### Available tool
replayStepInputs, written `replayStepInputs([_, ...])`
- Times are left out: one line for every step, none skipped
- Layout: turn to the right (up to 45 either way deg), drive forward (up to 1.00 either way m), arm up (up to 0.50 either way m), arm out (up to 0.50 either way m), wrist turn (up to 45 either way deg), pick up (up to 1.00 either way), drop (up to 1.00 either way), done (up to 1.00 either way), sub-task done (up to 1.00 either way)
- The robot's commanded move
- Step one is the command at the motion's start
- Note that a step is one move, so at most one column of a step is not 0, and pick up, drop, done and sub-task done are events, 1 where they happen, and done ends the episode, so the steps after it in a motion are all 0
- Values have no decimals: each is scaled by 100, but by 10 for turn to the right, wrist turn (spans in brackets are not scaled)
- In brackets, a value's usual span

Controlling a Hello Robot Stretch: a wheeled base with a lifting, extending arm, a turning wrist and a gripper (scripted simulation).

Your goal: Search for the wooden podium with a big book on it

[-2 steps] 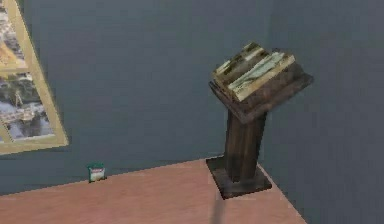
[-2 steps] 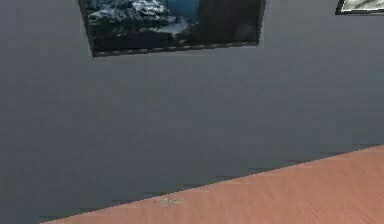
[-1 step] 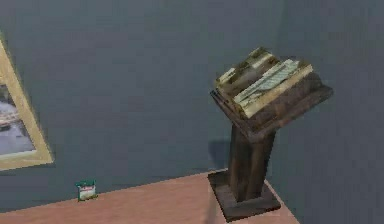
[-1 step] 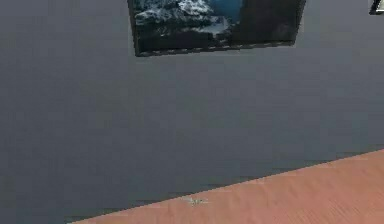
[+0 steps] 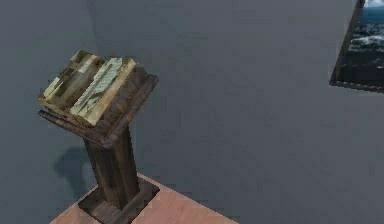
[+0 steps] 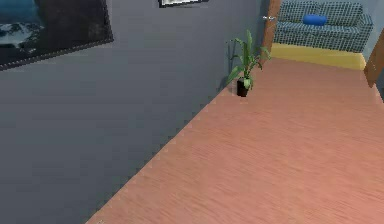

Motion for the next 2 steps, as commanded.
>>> replayStepInputs([30,0,0,0,0,0,0,0,0])
replayStepInputs([0,40,0,0,0,0,0,0,0])
